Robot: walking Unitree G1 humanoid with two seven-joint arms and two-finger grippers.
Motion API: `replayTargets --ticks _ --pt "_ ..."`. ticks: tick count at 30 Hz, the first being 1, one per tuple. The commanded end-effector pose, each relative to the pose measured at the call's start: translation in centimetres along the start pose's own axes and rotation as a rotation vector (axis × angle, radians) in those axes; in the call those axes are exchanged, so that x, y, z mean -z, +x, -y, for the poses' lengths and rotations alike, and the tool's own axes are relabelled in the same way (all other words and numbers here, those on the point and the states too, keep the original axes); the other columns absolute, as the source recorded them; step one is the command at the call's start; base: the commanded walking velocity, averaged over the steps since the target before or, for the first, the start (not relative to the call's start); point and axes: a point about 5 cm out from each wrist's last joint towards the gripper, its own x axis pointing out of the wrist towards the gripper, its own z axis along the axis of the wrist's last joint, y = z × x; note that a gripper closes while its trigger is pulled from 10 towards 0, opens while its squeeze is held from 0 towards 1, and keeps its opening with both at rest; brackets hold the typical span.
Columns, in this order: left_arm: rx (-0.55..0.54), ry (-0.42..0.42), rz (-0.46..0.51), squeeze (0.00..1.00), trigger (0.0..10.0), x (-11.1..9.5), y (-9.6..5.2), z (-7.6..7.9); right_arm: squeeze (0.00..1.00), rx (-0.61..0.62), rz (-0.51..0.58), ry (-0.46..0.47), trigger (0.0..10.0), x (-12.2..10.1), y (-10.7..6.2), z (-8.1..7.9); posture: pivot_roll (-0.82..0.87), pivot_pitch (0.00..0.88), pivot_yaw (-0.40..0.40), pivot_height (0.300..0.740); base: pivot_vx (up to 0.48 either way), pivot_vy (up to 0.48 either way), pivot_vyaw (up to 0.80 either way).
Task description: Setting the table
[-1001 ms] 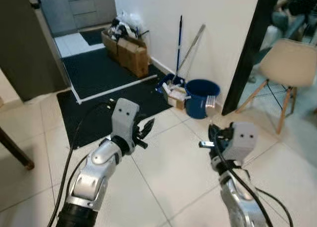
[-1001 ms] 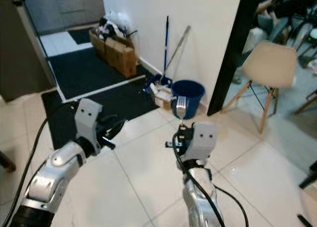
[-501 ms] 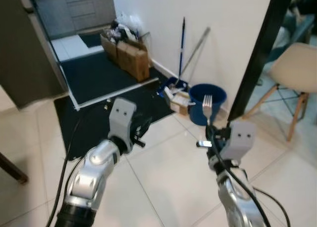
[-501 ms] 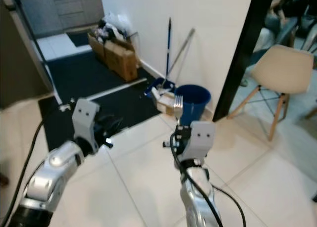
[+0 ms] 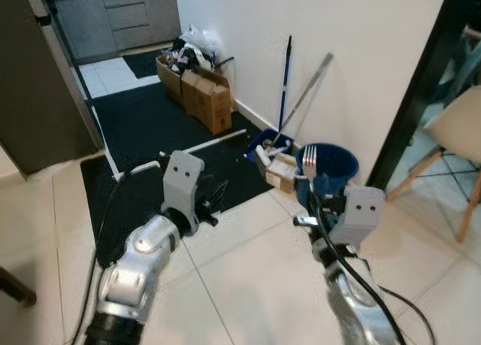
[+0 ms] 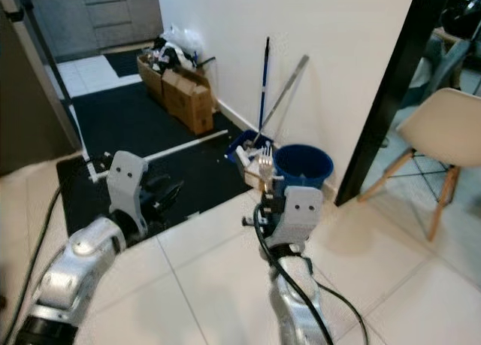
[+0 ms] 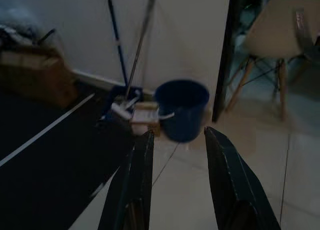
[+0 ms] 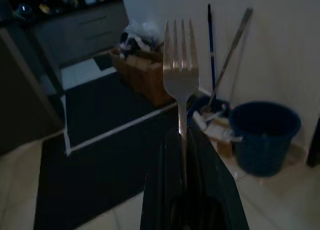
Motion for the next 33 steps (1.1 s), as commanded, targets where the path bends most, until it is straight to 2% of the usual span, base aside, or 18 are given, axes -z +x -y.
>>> replayTargets --ticks 1,13,15,16,18,19,20,23,24,25,26,28,31,33 --pt "-0.014 -0.002 -0.021 0.0 10.0 0.4 -0.4 -0.5 0.0 -0.018 -0.009 0.016 10.0 0.3 -0.1 -0.7 0.03 0.071 0.12 0.74 0.48 0.0 0.0" --pt "-0.022 -0.004 -0.029 0.0 10.0 0.7 -0.5 -0.5 0.0 -0.03 -0.022 0.01 10.0 0.5 -0.2 -0.8 0.04 0.075 0.109 0.74 0.48 0.0 0.0" --pt "-0.04 -0.003 -0.045 0.0 10.0 1.3 -0.8 -0.8 0.0 -0.045 -0.045 0.004 10.0 0.9 -0.2 -0.8 0.05 0.078 0.094 0.74 0.48 0.0 0.0" --pt "-0.078 -0.001 -0.075 0.0 10.0 2.3 -1.5 -1.4 0.0 -0.069 -0.085 -0.003 10.0 1.8 -0.3 -0.9 0.05 0.082 0.086 0.74 0.48 0.0 0.0" --pt "-0.078 -0.001 -0.075 0.0 10.0 2.3 -1.5 -1.4 0.0 -0.069 -0.085 -0.003 10.0 1.8 -0.3 -0.9 0.05 0.082 0.086 0.74 0.48 0.0 0.0" --pt "-0.13 -0.002 -0.12 0.0 10.0 3.8 -2.8 -2.2 0.0 -0.093 -0.15 -0.009 10.0 3.1 -0.6 -0.7 0.06 0.084 0.077 0.74 0.352 0.0 0.0" --pt "-0.13 -0.002 -0.12 0.0 10.0 3.8 -2.8 -2.2 0.0 -0.093 -0.15 -0.009 10.0 3.1 -0.6 -0.7 0.06 0.084 0.077 0.74 0.352 0.0 0.0" --pt "-0.231 -0.012 -0.197 0.0 10.0 6.3 -5.4 -3.2 0.0 -0.126 -0.256 -0.011 10.0 5.3 -1.4 0.0 0.06 0.086 0.064 0.74 0.208 0.0 0.0" --pt "-0.231 -0.012 -0.197 0.0 10.0 6.3 -5.4 -3.2 0.0 -0.126 -0.256 -0.011 10.0 5.3 -1.4 0.0 0.06 0.086 0.064 0.74 0.0 0.0 0.0" --pt "-0.3 -0.029 -0.235 0.0 10.0 7.6 -6.9 -3.8 0.0 -0.144 -0.301 -0.01 10.0 6.2 -2.0 0.3 0.07 0.088 0.059 0.74 0.0 0.0 0.0" --pt "-0.3 -0.029 -0.235 0.0 10.0 7.6 -6.9 -3.8 0.0 -0.144 -0.301 -0.01 10.0 6.2 -2.0 0.3 0.07 0.088 0.059 0.74 0.0 0.0 0.0" --pt "-0.355 -0.048 -0.258 0.0 10.0 8.4 -8.1 -4.3 0.0 -0.156 -0.328 -0.01 10.0 6.9 -2.4 0.5 0.07 0.088 0.059 0.74 0.0 0.0 0.0" --pt "-0.482 -0.122 -0.325 0.0 10.0 10.6 -10.3 -5.2 0.0 -0.153 -0.393 0.001 10.0 8.5 -3.2 1.2 0.07 0.085 0.054 0.74 0.0 0.0 0.0" --pt "-0.502 -0.12 -0.352 0.0 10.0 11.3 -10.8 -5.2 0.0 -0.155 -0.418 -0.001 10.0 9.1 -3.5 1.4 0.06 0.077 0.051 0.74 0.0 0.0 0.0"
